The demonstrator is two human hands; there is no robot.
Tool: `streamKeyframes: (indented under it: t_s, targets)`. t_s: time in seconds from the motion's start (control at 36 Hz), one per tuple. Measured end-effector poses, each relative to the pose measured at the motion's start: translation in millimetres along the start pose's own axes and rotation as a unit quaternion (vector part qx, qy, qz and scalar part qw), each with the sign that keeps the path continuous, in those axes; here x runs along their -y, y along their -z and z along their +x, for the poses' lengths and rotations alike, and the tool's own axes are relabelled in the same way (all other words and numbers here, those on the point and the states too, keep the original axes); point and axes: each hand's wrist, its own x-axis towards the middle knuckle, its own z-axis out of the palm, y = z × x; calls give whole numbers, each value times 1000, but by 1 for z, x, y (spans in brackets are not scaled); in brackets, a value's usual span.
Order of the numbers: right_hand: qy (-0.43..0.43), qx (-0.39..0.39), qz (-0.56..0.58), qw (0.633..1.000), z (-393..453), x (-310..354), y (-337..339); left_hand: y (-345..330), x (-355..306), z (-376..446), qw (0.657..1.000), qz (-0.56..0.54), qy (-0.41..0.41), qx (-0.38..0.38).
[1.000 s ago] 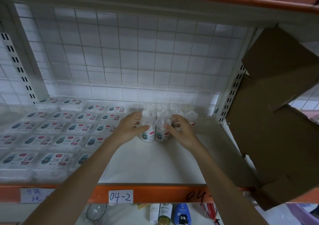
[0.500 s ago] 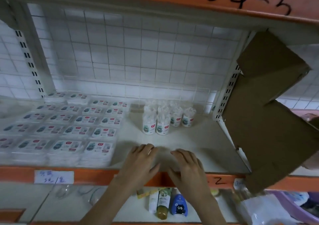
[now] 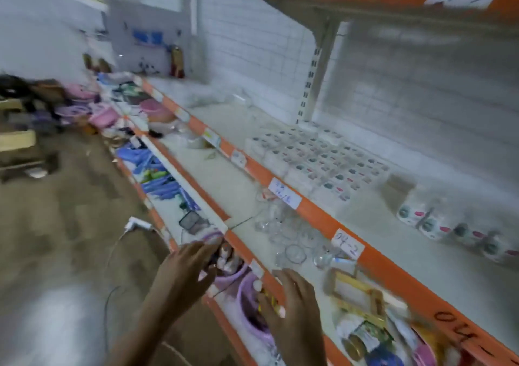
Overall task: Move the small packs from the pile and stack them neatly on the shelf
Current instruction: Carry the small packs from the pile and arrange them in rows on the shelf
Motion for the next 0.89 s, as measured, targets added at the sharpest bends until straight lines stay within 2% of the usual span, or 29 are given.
streamKeyframes:
  t_s: [0.08, 0.22, 0.42, 0.56, 0.64, 0.75, 0.83, 0.89]
  targets:
    - [35, 43, 30, 998, -7, 21, -29, 25, 33, -35, 996, 44, 77, -14]
    - [77, 142, 19, 987, 8, 61, -59, 50, 77, -73, 980, 75, 182, 29]
    - [108, 179, 50, 977, 49, 104, -111, 70, 135, -71, 970, 81, 230, 15]
    - [129, 142, 57, 980, 87, 140, -154, 79, 199, -39, 971, 84, 225, 13]
    - [116, 155, 67, 979, 114, 157, -178, 84, 235, -8, 977, 67, 202, 10]
    - [71, 116, 53, 989, 148, 170, -210, 93, 276, 40, 988, 54, 140, 24]
    - [43, 73, 23, 996, 170, 173, -232, 94, 305, 73, 991, 9, 124, 56]
    - [32, 72, 27, 997, 183, 176, -242, 88, 322, 90, 993, -4, 106, 56]
